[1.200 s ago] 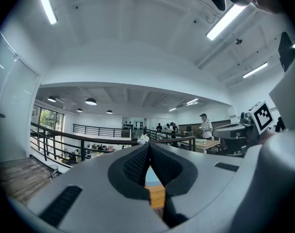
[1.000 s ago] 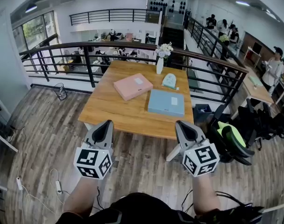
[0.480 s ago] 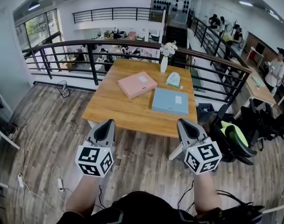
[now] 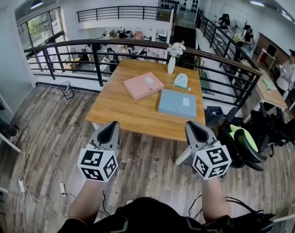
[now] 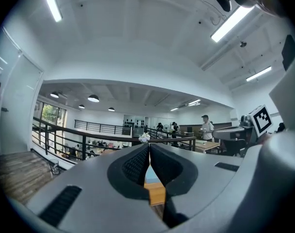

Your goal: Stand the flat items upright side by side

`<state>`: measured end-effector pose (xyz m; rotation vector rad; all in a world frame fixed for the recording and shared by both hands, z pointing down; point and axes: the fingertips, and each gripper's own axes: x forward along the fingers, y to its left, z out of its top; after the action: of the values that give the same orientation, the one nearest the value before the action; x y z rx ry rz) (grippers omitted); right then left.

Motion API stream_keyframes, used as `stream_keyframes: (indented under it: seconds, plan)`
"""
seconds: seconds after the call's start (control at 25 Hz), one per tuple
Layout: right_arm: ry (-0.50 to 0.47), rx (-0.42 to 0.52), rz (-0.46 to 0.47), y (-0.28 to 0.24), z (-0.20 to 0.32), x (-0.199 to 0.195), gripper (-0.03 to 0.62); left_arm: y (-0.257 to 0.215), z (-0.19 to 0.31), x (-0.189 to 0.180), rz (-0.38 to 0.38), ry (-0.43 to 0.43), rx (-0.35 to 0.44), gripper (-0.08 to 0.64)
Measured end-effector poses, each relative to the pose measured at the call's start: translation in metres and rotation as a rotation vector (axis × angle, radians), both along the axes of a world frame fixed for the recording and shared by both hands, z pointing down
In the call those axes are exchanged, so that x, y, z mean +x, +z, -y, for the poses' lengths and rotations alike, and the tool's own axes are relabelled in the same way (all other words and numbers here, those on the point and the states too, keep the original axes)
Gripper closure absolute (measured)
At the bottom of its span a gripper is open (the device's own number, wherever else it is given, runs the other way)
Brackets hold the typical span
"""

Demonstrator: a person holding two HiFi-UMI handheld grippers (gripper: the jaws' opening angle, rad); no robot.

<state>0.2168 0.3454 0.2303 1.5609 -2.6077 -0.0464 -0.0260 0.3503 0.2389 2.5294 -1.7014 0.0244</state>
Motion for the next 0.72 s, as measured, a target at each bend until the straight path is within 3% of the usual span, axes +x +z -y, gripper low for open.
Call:
stream_keyframes:
  seconds: [0.2,0.36,0.56,0.72]
  plan:
    - [-0.013,-0.003,0.003,-0.0004,-0.0038,0.001,0.517,0.0034,-0.0004,-0.0001,-0.006,-0.013,-0.01,0.529]
    - [-0.016,-0.001,0.02,-0.0033,-0.0035,0.0001,0.426,-0.0016,-0.0015,-0.0007,-0.004,0.004,0.011,0.507]
    - [-0.009,-0.001,0.03,-0.0029,-0.0036,-0.0015,0.377,0.0015,-0.0042,0.0074,0.046,0.072,0.008,0.294]
    - [-0.01,-0.008,0.039,-0.0025,-0.0038,-0.005,0.318,0.0004,-0.0065,0.0041,0.049,0.091,0.016,0.265]
